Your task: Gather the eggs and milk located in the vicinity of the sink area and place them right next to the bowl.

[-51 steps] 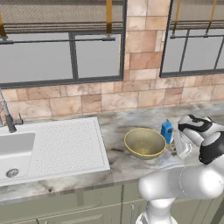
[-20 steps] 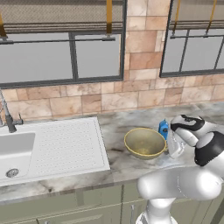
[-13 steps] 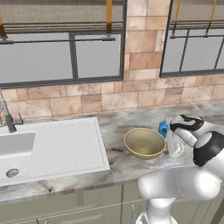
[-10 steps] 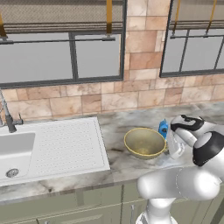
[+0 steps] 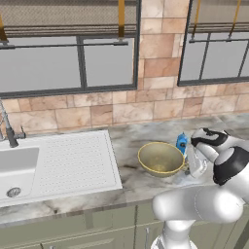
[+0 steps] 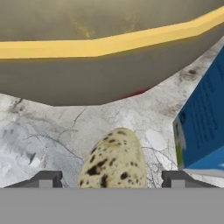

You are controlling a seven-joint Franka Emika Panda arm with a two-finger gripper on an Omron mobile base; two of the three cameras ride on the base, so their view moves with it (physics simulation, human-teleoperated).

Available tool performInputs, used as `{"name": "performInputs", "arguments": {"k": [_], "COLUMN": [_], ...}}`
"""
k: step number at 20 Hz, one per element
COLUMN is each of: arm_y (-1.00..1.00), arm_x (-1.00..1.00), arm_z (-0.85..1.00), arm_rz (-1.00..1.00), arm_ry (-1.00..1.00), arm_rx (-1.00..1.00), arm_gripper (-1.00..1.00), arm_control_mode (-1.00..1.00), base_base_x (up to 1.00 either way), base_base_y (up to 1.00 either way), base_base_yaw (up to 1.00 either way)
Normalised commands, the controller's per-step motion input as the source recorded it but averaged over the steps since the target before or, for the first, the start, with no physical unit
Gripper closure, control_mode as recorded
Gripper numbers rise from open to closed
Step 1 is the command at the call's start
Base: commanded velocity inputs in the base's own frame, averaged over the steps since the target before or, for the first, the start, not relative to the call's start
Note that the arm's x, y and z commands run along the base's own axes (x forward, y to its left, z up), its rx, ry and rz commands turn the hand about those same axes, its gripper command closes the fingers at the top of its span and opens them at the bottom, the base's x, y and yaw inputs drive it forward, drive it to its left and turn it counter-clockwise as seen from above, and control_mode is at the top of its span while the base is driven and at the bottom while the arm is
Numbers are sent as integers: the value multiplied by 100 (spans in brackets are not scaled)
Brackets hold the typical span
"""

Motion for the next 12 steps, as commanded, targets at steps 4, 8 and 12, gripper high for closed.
{"name": "performInputs", "arguments": {"k": [4, 8, 12], "arm_y": [0, -8, -17], "arm_x": [0, -1, -3], "arm_z": [1, 7, 32], "arm_rz": [0, 0, 0], "arm_ry": [0, 0, 0], "arm_rx": [0, 0, 0], "arm_gripper": [-100, -100, -100], "arm_control_mode": [-100, -100, -100], "base_base_x": [0, 0, 0], "base_base_y": [0, 0, 0], "base_base_yaw": [0, 0, 0]}}
